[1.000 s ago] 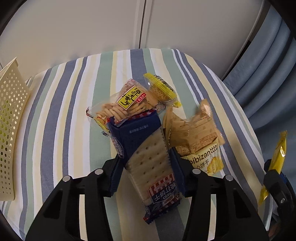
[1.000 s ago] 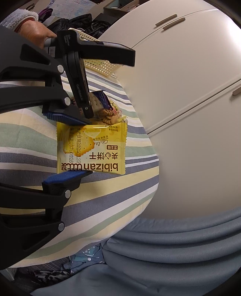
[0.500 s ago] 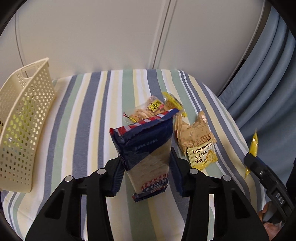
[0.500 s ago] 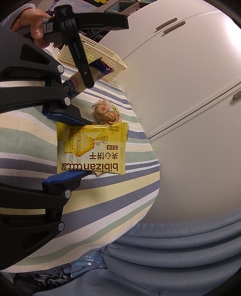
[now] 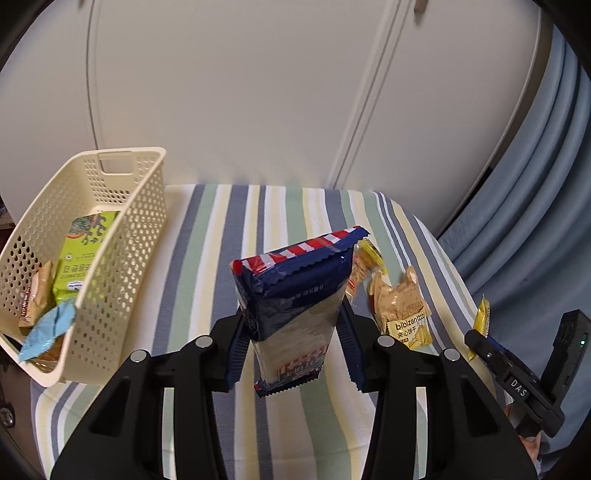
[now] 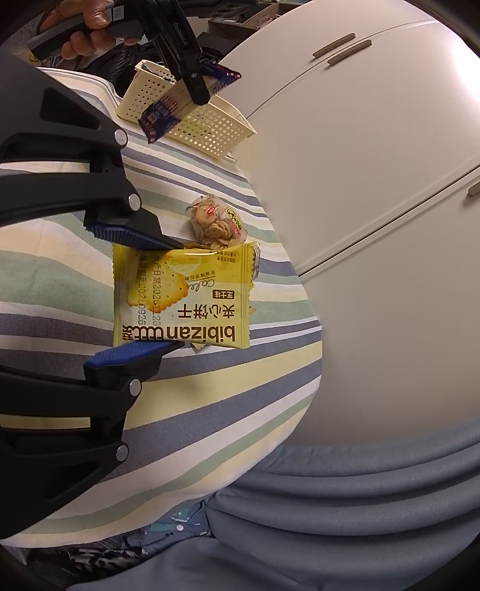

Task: Organize snacks
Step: 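Carry the blue cracker pack into the basket and release it with the left tool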

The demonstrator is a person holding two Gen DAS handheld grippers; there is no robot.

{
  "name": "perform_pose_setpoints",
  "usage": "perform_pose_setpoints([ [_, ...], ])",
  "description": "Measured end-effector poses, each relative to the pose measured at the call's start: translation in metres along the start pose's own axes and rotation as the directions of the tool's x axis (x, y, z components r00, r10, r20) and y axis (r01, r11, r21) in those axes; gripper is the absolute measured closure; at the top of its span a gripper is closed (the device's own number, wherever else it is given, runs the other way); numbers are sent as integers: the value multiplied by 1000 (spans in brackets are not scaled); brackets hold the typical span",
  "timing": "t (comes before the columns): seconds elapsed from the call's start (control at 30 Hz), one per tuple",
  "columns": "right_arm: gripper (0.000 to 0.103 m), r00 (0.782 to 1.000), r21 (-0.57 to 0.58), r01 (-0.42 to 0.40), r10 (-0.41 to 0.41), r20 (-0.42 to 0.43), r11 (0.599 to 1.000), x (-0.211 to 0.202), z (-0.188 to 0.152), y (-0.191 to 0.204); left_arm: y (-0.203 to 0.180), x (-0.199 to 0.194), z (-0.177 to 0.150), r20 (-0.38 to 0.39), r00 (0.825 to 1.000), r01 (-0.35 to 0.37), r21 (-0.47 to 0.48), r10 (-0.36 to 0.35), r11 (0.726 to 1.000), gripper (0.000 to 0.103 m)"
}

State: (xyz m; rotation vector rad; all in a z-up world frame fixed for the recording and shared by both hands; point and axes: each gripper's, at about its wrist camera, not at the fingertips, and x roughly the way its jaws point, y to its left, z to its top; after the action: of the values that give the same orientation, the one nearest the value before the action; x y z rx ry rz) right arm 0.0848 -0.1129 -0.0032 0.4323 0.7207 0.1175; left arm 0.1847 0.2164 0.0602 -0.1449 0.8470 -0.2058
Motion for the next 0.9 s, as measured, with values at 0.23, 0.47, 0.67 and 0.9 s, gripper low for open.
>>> perform_pose_setpoints([
  [0.23,58,1000,5,-3,3,-4,1000,1,1,-3,26,-28,13,67,997,-28,-41,30,999,58],
  [0.47,58,1000,14,-7,7,-9,1000,2,2,-5,65,-61,28,132,987,-76,-94,88,993,58],
  [0.67,58,1000,8,-4,4,-9,1000,2,2,-4,104,-89,34,174,973,-124,-147,149,981,58],
  [0.9,58,1000,6,0,0,-13,1000,4,2,-4,143,-103,28,171,963,-170,-205,206,964,58],
])
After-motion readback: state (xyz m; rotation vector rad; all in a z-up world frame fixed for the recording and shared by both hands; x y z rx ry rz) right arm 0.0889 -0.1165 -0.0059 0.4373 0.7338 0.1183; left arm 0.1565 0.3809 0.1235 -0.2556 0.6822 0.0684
